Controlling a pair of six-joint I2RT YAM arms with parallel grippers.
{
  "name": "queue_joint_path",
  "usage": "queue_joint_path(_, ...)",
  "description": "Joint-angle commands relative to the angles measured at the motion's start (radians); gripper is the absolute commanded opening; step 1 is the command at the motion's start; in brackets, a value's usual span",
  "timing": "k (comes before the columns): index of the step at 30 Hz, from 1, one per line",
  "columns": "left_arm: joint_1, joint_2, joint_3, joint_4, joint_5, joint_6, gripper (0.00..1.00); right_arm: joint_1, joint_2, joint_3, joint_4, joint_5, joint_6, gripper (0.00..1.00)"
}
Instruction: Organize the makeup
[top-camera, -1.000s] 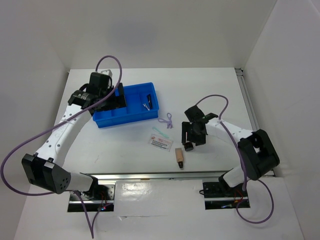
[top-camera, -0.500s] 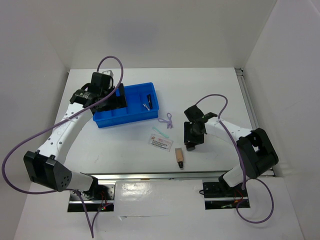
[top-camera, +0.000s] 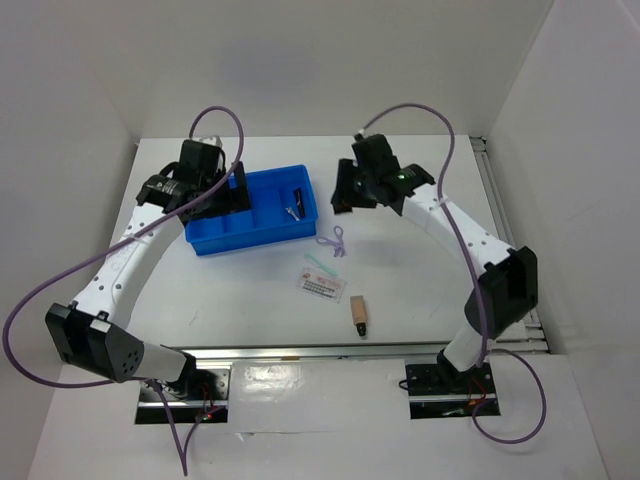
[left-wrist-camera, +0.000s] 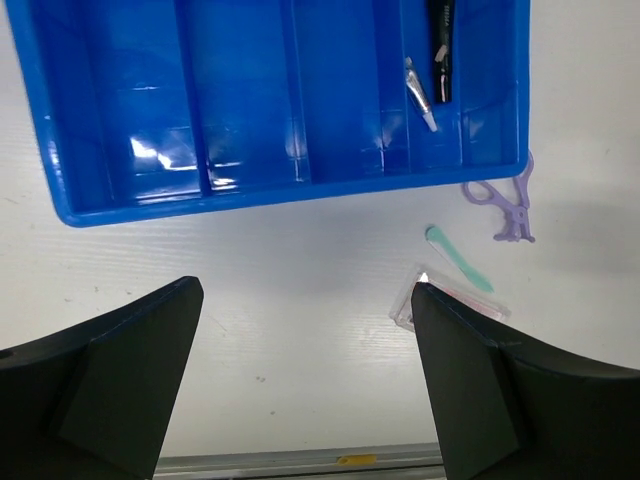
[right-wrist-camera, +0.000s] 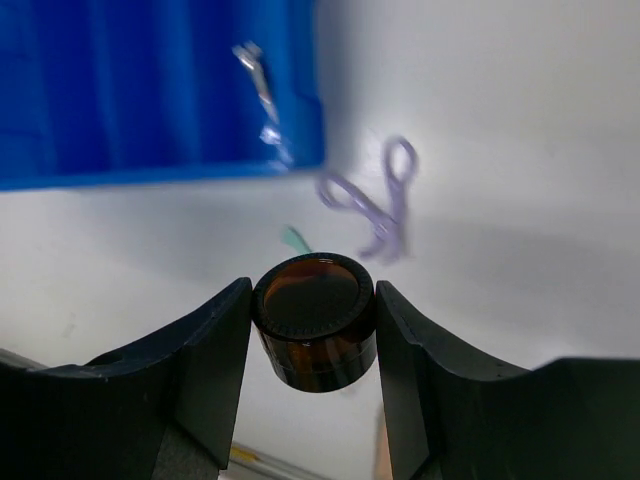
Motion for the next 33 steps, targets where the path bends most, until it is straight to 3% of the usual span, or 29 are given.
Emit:
queue_joint_path(1, -0.003, -0.031, 0.073, -0.041, -0.091, -0.045, 1.0, 0.074, 0.143, 0.165, 0.066, -0.046, -0.05, 0.33)
queue_joint_path(5, -0.003, -0.077, 0.113, -0.07, -0.153, -0.141, 1.0, 0.11, 0.316, 0.404, 0.123, -0.066, -0.09, 0.33)
queue_joint_path(14, -0.003, -0.178, 0.091, 0.022, -0.104, -0.178, 1.0, 0.153, 0.579, 0.653, 0.289, -0.127, -0.112, 0.33)
queue_joint_path(19, -0.003, -0.169, 0.082, 0.001, -0.069, -0.164, 1.0, 0.153, 0.783, 0.898, 0.229, -0.149, -0.122, 0.33)
queue_joint_path(28, -0.003, -0.178, 0.073, -0.009, -0.06, -0.174, 1.0, 0.153, 0.878, 0.929, 0.276, -0.188, -0.113, 0.35)
queue_joint_path(29, -0.003, -0.178, 0.084, -0.021, -0.06, -0.174, 1.0, 0.153, 0.878, 0.929, 0.287, -0.202, -0.113, 0.36)
queue_joint_path(33, -0.003, -0.178, 0.084, -0.033, -0.06, -0.174, 1.0, 0.153, 0.899, 0.981, 0.296, -0.227, -0.113, 0.65)
